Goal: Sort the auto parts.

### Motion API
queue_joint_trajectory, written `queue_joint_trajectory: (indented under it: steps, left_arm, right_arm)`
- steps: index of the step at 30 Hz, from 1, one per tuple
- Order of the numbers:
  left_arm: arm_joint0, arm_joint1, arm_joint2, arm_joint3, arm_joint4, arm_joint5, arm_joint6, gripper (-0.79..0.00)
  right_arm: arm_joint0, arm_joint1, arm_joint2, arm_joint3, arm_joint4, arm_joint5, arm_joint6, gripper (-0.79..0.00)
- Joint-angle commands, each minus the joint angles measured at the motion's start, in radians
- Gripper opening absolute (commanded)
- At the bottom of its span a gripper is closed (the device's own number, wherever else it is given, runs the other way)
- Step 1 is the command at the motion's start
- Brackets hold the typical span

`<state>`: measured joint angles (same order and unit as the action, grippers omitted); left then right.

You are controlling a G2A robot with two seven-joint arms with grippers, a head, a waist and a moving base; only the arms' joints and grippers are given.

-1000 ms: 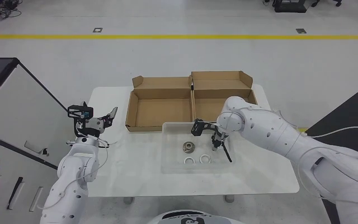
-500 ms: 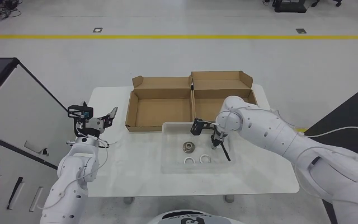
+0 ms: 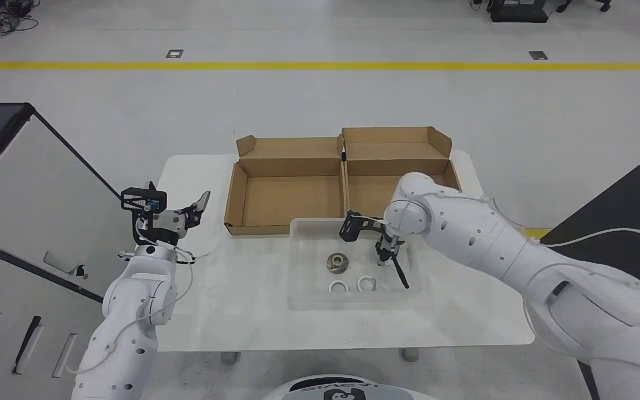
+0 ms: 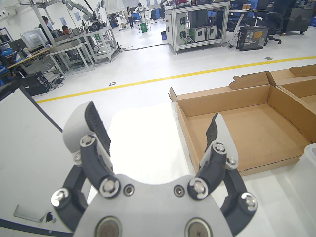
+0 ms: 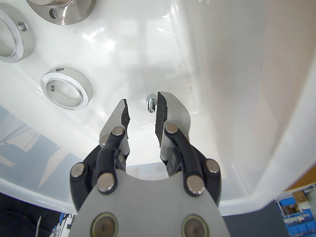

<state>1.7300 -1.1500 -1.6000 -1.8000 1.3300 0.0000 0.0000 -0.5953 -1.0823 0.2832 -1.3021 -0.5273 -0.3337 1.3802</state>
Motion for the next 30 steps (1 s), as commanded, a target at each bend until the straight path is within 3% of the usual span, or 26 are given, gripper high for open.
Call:
queue_joint_trajectory:
  steps: [1,22,25,26,30]
  left_arm:
    - [0.000,0.000,0.000,0.000,0.000,0.000,0.000,0.000]
    - [0.000,0.000,0.000,0.000,0.000,0.000,0.000,0.000]
    - [0.000,0.000,0.000,0.000,0.000,0.000,0.000,0.000]
    - [0.000,0.000,0.000,0.000,0.000,0.000,0.000,0.000]
    - [0.000,0.000,0.000,0.000,0.000,0.000,0.000,0.000]
  right_arm:
    - [-0.003,-0.001,0.003,0.000,-0.003,0.004,0.001,-0.557]
    - [-0.037,-0.001,0.044,-0.005,-0.036,0.025,-0.001,-0.613]
    - [-0.044,0.000,0.049,-0.007,-0.044,0.030,0.001,-0.665]
    - [-0.046,0.000,0.050,-0.008,-0.047,0.035,0.002,-0.785]
    - [-0.054,0.002,0.058,-0.015,-0.059,0.044,0.005,-0.785]
